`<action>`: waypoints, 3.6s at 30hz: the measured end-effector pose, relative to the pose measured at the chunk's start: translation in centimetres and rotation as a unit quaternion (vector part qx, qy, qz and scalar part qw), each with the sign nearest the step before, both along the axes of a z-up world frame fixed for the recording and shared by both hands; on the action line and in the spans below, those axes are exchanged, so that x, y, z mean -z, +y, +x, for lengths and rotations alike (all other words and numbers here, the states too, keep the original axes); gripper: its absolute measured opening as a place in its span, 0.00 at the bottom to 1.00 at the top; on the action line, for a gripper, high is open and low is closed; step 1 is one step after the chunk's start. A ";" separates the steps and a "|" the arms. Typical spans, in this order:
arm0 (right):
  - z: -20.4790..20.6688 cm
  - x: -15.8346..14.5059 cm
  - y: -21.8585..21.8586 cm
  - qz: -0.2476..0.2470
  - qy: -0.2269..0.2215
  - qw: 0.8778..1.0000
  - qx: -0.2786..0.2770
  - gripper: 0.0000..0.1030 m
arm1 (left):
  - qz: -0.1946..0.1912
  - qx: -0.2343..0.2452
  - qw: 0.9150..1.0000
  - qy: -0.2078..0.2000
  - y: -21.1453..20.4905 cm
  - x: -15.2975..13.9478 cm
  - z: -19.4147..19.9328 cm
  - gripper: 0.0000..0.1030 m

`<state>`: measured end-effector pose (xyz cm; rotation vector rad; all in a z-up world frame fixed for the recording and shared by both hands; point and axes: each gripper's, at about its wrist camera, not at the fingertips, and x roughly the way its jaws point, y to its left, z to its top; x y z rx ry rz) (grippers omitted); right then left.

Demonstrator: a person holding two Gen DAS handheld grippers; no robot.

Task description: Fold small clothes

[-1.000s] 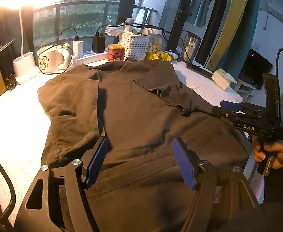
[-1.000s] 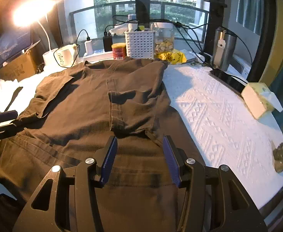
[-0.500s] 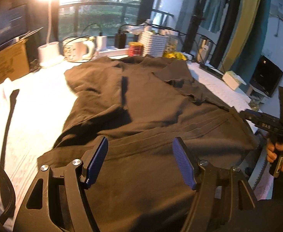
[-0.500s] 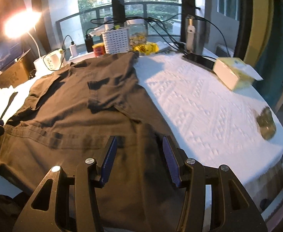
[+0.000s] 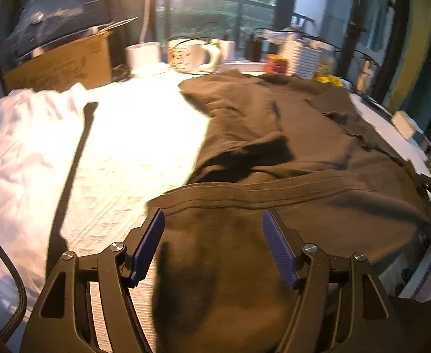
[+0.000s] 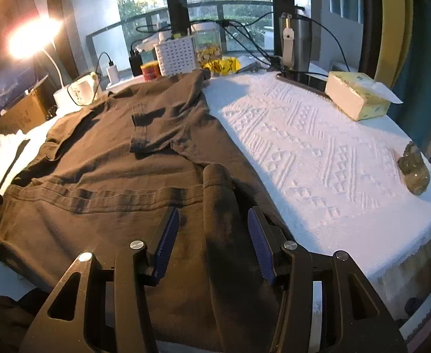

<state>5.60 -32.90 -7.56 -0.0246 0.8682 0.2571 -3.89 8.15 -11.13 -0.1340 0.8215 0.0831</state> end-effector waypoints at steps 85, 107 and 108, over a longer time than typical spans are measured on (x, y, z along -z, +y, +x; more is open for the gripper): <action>10.8 -12.1 2.8 -0.045 -0.173 0.984 0.005 0.04 | 0.054 -0.014 0.984 -0.168 3.1 -11.2 9.5 0.03; 21.5 -10.2 6.4 -0.050 -0.168 0.985 -0.007 0.04 | 0.066 -0.016 0.985 -0.160 5.6 -10.0 19.3 0.02; 22.1 -10.0 6.6 -0.050 -0.167 0.985 -0.008 0.04 | 0.068 -0.016 0.985 -0.160 5.7 -9.9 19.9 0.02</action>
